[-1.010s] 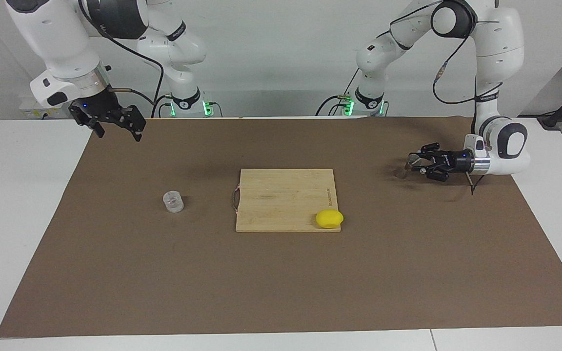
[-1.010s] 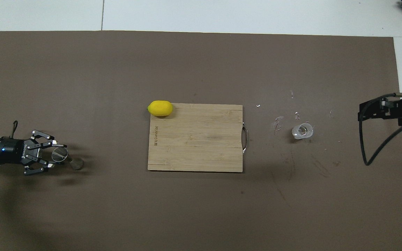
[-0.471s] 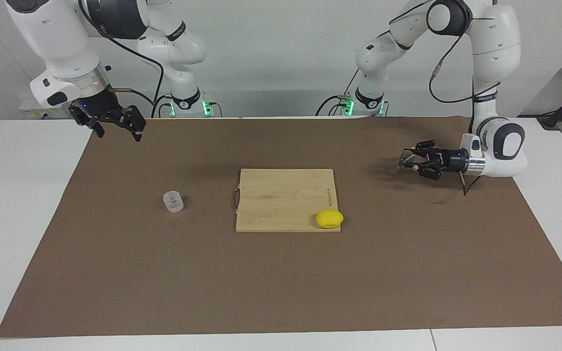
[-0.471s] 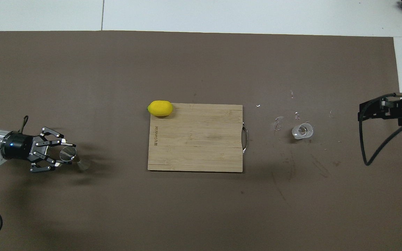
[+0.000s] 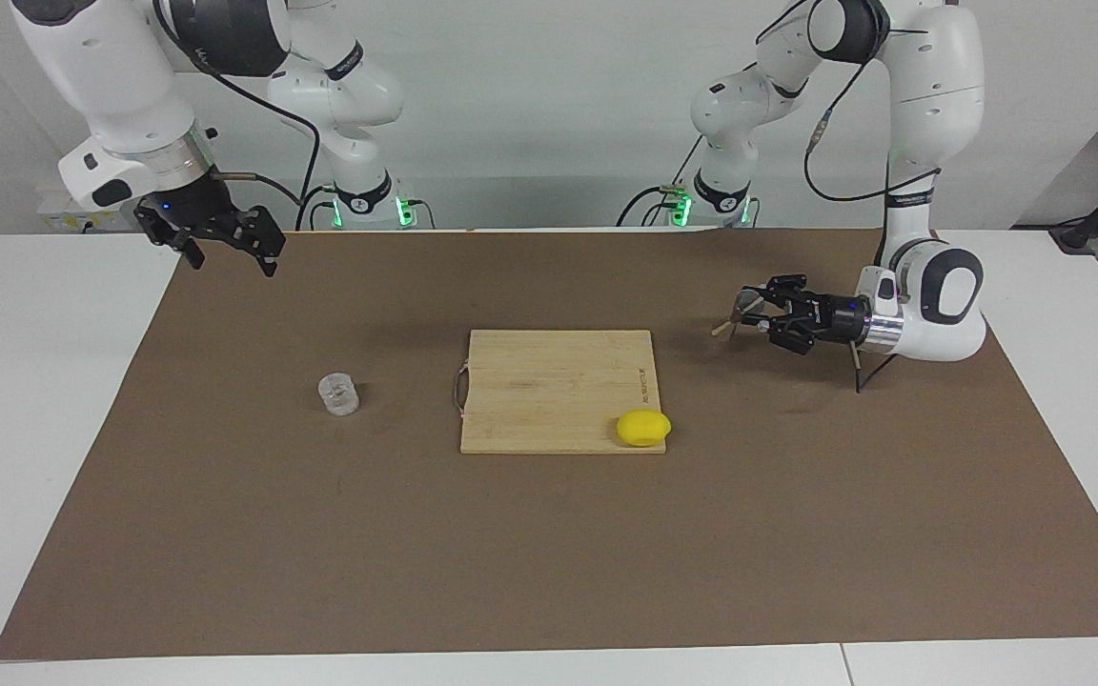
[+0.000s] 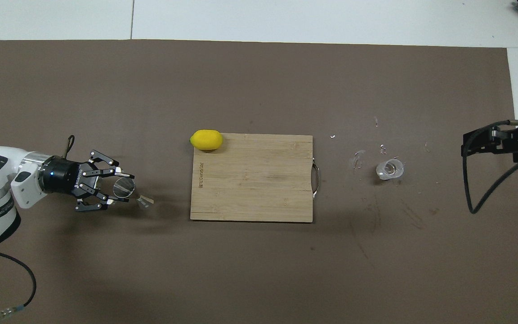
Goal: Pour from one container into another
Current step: 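Carry the small metal cup with the left gripper onto the cutting board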
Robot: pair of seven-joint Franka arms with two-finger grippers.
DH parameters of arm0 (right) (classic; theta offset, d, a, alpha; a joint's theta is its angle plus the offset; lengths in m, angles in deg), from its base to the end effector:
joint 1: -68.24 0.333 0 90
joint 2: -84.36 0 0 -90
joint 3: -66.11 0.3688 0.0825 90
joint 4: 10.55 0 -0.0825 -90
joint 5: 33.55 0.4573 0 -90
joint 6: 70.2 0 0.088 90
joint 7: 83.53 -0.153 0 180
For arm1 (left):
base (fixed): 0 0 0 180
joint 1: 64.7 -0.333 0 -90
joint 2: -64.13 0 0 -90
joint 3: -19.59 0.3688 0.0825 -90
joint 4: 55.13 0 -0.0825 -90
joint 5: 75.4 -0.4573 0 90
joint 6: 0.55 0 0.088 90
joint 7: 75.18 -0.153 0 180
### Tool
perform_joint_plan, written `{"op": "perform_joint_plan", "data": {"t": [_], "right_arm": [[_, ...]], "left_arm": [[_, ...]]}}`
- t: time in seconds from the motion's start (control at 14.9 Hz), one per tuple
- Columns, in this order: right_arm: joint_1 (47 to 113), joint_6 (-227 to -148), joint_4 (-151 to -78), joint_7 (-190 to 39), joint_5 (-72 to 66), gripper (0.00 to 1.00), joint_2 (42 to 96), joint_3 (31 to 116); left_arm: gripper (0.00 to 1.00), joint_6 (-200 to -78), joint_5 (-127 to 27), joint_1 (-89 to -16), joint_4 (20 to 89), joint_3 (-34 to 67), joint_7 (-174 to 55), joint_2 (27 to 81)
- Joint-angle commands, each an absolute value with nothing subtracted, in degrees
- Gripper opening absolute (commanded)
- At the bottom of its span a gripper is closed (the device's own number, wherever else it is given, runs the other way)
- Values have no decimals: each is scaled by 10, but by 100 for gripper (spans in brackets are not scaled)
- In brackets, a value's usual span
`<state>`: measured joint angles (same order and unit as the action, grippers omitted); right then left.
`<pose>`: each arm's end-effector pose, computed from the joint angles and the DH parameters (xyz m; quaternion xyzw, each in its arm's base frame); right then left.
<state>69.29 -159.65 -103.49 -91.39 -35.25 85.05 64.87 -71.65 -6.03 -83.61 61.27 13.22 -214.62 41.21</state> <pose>0.6186 -0.0067 0.6102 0.9971 -0.0699 -0.0234 0.0163 0.5787 -0.0345 0.2905 0.4256 -0.5349 0.4375 0.5843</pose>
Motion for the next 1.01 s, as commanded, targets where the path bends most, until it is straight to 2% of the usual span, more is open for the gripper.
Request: {"op": "perform_joint_plan", "data": {"t": [0.0,0.34,0.94], "right_arm": [[685,-1591,-1038,-904,-351,100,856,654],[685,-1591,-1038,-905,-351,100,856,653],[685,-1591,-1038,-907,-351,100,856,653]], "left_arm": [[38,-719,-7,-809,640,143,-2145,443],[38,-779,63,-748,698,142,-2143,474],[39,-860,208,-621,710,142,-2115,474]]}}
